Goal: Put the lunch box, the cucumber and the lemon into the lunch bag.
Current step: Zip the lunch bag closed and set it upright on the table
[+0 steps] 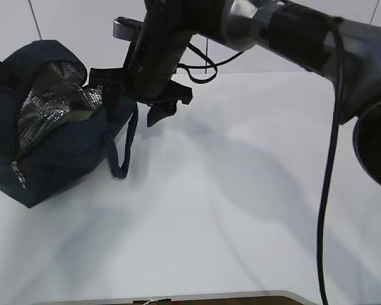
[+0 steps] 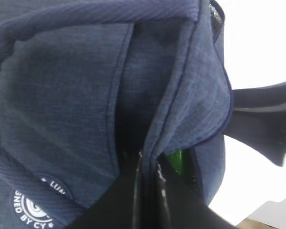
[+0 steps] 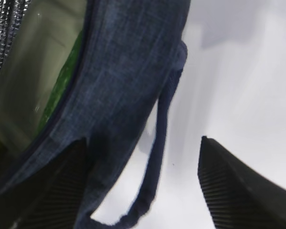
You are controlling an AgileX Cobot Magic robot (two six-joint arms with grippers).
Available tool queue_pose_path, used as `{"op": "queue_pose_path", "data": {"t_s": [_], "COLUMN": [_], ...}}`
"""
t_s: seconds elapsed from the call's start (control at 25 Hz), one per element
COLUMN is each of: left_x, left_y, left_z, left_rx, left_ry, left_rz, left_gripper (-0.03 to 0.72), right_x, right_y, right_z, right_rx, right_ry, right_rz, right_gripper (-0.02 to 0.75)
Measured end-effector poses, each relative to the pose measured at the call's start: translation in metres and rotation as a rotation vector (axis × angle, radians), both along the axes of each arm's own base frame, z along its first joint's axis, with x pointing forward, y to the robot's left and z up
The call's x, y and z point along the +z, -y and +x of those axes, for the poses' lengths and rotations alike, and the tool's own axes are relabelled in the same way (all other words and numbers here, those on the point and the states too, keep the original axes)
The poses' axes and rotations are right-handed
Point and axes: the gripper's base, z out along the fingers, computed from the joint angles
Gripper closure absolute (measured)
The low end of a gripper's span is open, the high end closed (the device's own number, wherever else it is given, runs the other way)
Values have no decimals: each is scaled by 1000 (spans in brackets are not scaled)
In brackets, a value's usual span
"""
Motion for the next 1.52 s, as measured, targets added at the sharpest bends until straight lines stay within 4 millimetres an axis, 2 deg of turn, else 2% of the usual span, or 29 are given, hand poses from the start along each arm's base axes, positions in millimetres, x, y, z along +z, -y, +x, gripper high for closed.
{"op": "queue_pose_path", "data": {"t_s": [0.16,0.32,0.6,0.96,1.12,1.2,1.52], "left_x": [0,0,0,0,0,0,0], "left_y": [0,0,0,0,0,0,0], "left_z": [0,0,0,0,0,0,0], "left_rx": [0,0,0,0,1,2,2], "left_ry": [0,0,0,0,1,2,2], "left_rz": [0,0,0,0,1,1,1], "left_gripper": [703,703,703,703,703,703,703], "right_x": [-10,-11,-17,-23,-24,-24,-24], "right_y": [-5,-10,-14,-18,-19,-18,-18], "right_z": [5,9,9,8,8,7,6], "right_rx": [-29,-50,-58,-64,-61,-51,-10], "right_ry": [-5,8,-20,-63,-71,-78,-71], "right_rz": [48,126,160,194,195,185,172], "right_gripper": [169,169,175,369,395,379,402]}}
